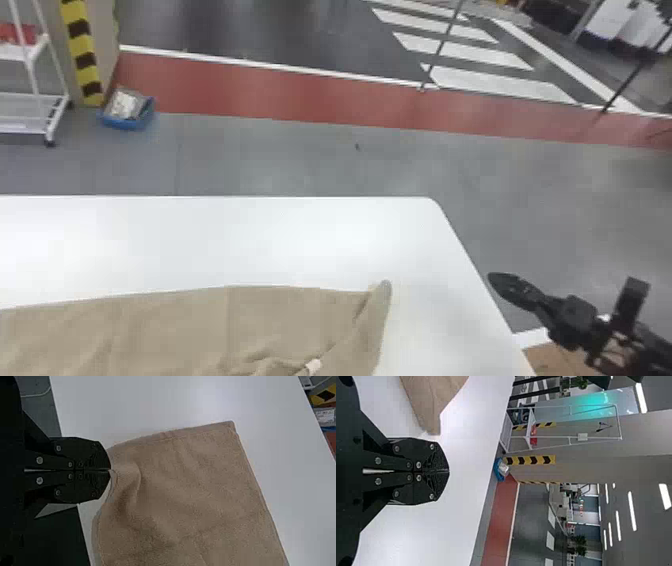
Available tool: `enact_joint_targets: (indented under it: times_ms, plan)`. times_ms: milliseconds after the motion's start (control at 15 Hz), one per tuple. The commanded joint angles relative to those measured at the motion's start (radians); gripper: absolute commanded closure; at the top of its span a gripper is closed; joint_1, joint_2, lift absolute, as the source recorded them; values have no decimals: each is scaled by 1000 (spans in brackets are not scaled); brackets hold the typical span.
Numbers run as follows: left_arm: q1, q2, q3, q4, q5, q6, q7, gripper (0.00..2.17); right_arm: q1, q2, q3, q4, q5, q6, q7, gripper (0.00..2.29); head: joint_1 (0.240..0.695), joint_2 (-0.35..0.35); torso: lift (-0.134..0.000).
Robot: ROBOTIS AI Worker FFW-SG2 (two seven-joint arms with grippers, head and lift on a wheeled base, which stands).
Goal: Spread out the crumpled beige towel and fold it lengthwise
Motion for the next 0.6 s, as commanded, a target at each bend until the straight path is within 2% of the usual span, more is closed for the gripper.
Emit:
enact_joint_targets:
  times_ms: [0, 133, 267, 333, 400, 467, 533]
  plan:
    - [-72, 2, -40, -3, -44, 87, -14, 2088, -11, 3, 5, 0, 9, 14, 3, 1625, 695, -350, 0]
    - [-81, -1, -45, -3, -38, 88, -15, 2088, -11, 9, 10, 0, 14, 20, 3, 1625, 695, -350, 0]
    - [-92, 0, -49, 9, -34, 88, -14, 2088, -3, 25, 0, -37, 3, 122, 3, 1588, 695, -350, 0]
    - [-96, 0, -48, 19, -32, 87, -12, 2088, 20, 43, -13, -97, -3, 192, 3, 1217, 695, -350, 0]
    - [-99, 0, -46, 25, -32, 84, -11, 2088, 51, 78, -19, -168, -3, 229, 3, 748, 695, -350, 0]
    - [-101, 0, -45, 28, -30, 81, -11, 2088, 80, 115, -23, -224, -3, 226, 3, 414, 695, -350, 0]
    - [-106, 0, -45, 36, -29, 84, -12, 2088, 114, 166, -27, -290, -3, 198, 3, 134, 695, -350, 0]
